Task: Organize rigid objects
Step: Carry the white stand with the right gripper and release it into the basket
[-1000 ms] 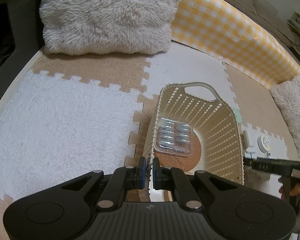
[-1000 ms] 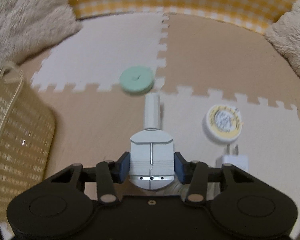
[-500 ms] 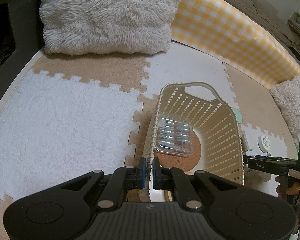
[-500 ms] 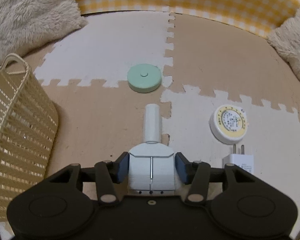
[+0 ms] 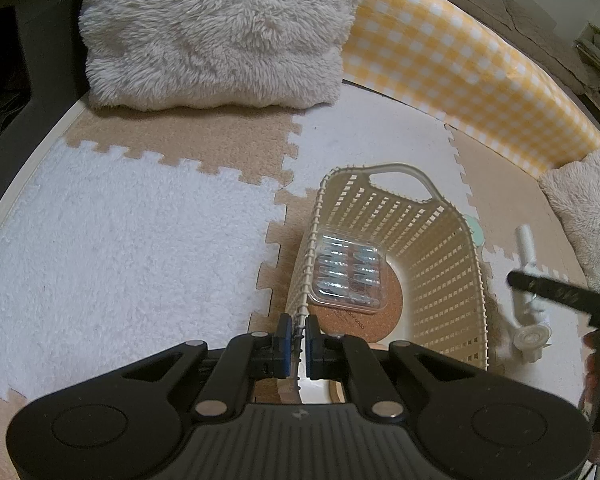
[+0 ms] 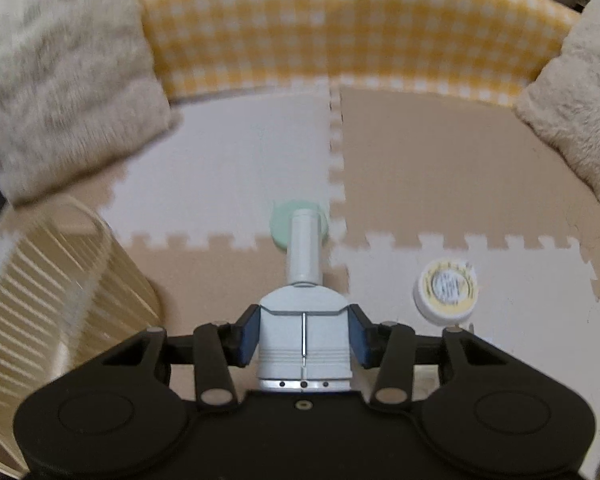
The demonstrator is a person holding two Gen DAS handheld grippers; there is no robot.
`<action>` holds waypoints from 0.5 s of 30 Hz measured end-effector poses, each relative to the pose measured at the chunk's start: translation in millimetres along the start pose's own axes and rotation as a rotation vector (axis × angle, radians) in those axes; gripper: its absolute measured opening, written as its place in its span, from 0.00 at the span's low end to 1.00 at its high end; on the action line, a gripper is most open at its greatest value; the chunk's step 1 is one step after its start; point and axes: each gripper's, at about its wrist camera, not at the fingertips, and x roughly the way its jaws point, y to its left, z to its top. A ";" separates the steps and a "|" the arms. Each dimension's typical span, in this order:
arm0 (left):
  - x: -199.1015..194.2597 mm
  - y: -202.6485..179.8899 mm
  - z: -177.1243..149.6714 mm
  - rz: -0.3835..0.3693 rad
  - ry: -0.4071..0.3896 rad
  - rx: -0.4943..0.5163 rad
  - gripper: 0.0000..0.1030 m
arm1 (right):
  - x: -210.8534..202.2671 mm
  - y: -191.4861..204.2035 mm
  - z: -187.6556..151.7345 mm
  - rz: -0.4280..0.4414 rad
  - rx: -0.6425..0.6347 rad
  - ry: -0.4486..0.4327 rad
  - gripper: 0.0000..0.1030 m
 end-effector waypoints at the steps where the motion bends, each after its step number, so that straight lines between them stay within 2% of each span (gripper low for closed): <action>1: 0.0 0.1 0.0 0.000 0.000 0.000 0.06 | -6.4 0.6 2.6 0.017 0.015 -0.019 0.46; 8: 0.1 0.0 -0.1 0.000 0.000 0.000 0.06 | -51.3 19.3 15.7 0.190 0.085 -0.136 0.46; 12: 0.1 -0.1 -0.1 0.000 0.000 0.001 0.06 | -58.6 33.0 12.3 0.356 0.159 -0.115 0.46; 15: 0.1 -0.1 -0.2 0.000 0.000 0.000 0.06 | -57.9 50.0 7.4 0.435 0.163 -0.083 0.46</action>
